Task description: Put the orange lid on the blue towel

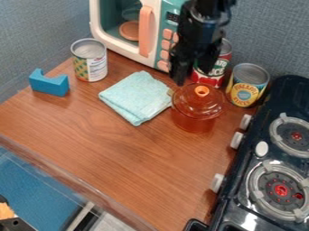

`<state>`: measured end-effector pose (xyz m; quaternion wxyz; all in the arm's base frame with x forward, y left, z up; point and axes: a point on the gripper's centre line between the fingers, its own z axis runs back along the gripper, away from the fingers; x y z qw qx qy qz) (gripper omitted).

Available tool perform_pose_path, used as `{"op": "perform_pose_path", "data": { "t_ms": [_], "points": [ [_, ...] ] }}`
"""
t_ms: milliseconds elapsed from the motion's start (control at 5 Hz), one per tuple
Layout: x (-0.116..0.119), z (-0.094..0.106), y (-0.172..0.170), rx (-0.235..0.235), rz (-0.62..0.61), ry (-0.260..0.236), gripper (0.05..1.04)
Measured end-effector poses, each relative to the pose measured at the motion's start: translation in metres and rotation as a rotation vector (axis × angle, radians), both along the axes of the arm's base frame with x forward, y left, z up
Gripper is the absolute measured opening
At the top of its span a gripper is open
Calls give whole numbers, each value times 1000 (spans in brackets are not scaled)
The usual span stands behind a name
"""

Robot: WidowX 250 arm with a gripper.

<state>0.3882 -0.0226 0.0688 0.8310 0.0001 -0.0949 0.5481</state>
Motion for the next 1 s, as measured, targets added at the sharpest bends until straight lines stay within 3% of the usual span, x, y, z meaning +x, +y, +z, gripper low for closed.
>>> {"op": "perform_pose_path", "data": {
  "t_ms": [400, 800, 1000],
  "points": [
    [7, -19, -4, 1, -12, 35, 943],
    [10, -23, -4, -4, 17, 32, 345],
    [10, -26, -7, -6, 8, 33, 139]
  ]
}}
